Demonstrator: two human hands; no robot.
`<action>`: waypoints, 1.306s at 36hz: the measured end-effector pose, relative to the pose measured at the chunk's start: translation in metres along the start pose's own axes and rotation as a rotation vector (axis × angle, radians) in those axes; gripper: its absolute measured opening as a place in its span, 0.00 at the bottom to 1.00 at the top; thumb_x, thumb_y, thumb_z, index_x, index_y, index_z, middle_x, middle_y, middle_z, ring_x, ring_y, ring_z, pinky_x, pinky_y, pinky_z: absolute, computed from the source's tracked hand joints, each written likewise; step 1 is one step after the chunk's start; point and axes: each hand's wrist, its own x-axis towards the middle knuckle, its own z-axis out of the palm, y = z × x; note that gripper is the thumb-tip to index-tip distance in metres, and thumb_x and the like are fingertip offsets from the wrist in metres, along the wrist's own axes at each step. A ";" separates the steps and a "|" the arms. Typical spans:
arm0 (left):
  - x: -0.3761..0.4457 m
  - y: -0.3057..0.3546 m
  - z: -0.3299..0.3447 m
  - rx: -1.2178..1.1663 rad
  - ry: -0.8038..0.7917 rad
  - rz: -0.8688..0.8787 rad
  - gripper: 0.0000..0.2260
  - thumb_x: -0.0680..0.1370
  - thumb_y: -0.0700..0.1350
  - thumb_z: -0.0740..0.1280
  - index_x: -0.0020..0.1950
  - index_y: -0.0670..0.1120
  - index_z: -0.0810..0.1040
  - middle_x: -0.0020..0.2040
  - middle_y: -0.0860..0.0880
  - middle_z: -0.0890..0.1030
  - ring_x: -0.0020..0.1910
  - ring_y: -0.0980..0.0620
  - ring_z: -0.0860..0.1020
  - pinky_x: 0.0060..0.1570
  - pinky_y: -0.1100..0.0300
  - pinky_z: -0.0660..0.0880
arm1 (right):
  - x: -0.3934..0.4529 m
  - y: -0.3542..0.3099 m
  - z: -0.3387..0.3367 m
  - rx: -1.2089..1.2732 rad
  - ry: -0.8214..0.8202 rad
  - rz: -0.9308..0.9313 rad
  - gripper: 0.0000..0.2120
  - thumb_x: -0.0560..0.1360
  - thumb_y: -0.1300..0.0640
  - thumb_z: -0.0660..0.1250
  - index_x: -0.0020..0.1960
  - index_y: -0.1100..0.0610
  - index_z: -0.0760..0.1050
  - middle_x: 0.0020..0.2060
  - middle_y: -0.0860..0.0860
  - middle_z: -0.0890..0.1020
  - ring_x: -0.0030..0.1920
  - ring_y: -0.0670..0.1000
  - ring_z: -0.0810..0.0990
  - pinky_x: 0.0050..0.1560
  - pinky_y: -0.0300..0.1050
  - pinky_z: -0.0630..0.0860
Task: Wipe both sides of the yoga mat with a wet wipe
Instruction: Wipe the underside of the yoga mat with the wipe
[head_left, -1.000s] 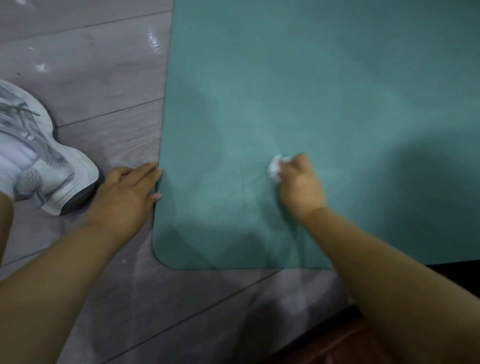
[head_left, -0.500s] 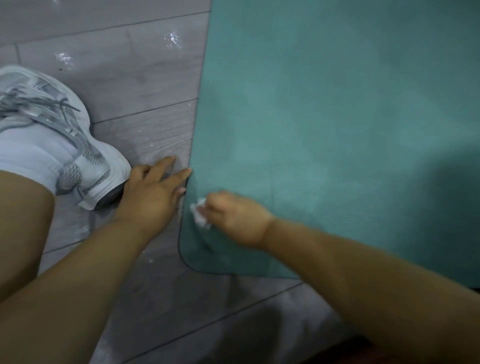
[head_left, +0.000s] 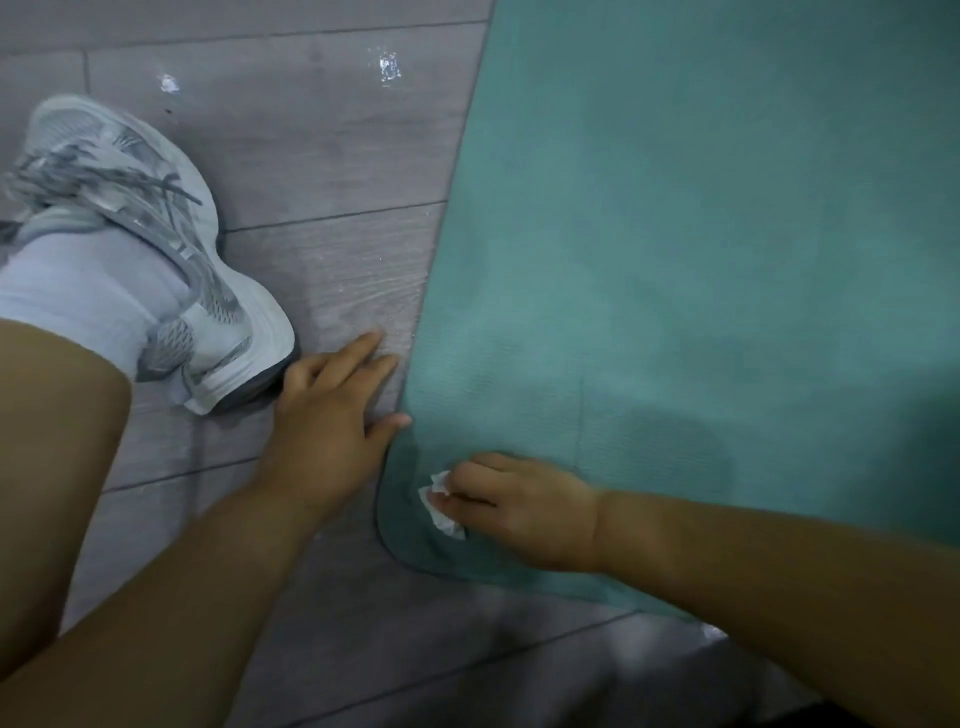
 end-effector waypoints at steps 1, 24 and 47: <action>-0.001 -0.001 0.000 -0.018 -0.005 -0.004 0.26 0.71 0.56 0.68 0.66 0.48 0.75 0.72 0.52 0.67 0.62 0.40 0.67 0.64 0.57 0.58 | 0.002 0.004 -0.003 -0.024 0.023 -0.082 0.13 0.79 0.60 0.57 0.54 0.61 0.80 0.45 0.56 0.81 0.41 0.56 0.79 0.41 0.45 0.76; -0.001 -0.003 0.003 -0.213 0.166 -0.023 0.18 0.72 0.35 0.59 0.59 0.41 0.79 0.63 0.46 0.77 0.58 0.40 0.72 0.62 0.69 0.56 | 0.040 0.041 -0.015 0.193 -0.146 -0.010 0.08 0.79 0.58 0.61 0.47 0.57 0.78 0.39 0.51 0.77 0.42 0.49 0.71 0.46 0.39 0.70; 0.012 0.017 0.005 -0.182 0.161 -0.111 0.17 0.71 0.44 0.64 0.58 0.41 0.80 0.59 0.44 0.76 0.55 0.38 0.71 0.59 0.62 0.60 | 0.045 0.105 -0.051 0.024 0.054 0.328 0.11 0.79 0.53 0.62 0.37 0.50 0.73 0.34 0.45 0.74 0.37 0.39 0.72 0.40 0.34 0.65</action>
